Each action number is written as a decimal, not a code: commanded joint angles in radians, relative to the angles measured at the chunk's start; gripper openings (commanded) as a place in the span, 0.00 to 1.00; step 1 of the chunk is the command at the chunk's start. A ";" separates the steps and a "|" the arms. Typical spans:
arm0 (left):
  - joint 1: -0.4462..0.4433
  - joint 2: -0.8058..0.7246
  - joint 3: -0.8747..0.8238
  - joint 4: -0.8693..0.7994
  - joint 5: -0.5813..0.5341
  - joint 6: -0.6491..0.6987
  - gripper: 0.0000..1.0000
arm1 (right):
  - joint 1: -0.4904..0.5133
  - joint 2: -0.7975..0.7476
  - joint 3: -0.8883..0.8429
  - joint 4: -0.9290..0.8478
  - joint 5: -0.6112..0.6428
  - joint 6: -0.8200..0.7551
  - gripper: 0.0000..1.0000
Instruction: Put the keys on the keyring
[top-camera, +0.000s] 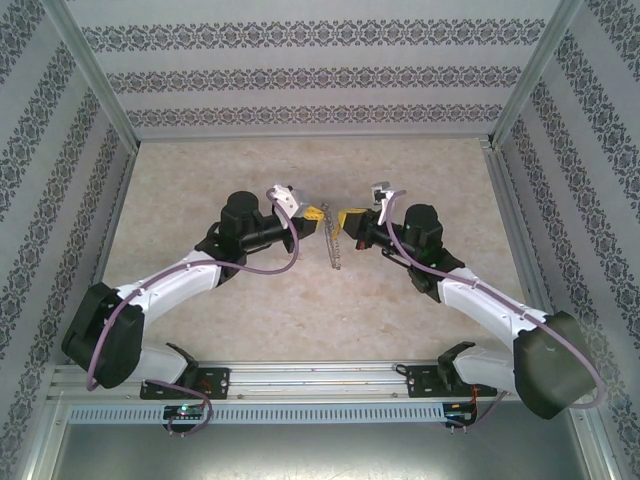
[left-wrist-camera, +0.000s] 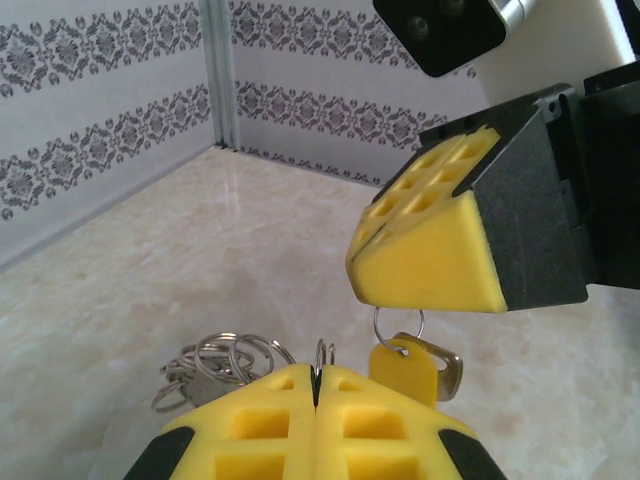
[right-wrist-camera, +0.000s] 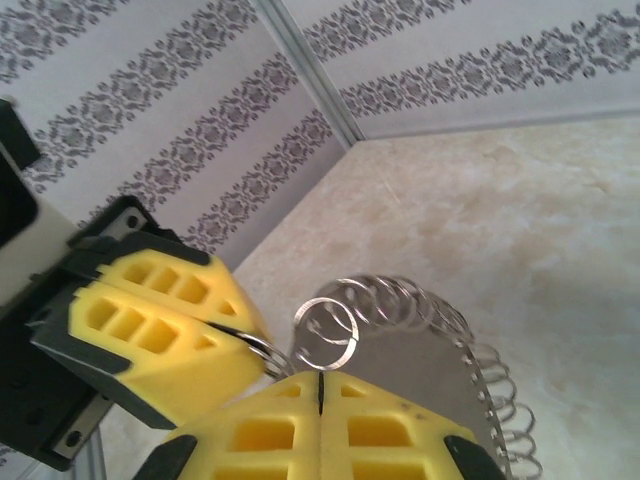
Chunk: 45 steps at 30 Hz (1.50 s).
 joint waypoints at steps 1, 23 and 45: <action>-0.010 -0.064 -0.024 0.068 -0.058 0.035 0.00 | 0.010 0.010 -0.044 -0.010 0.061 -0.024 0.00; -0.011 -0.257 -0.148 0.052 -0.141 0.042 0.00 | 0.182 0.233 -0.091 -0.178 0.528 -0.076 0.00; -0.010 -0.326 -0.180 0.033 -0.139 0.034 0.00 | 0.198 0.360 -0.034 -0.203 0.474 -0.028 0.15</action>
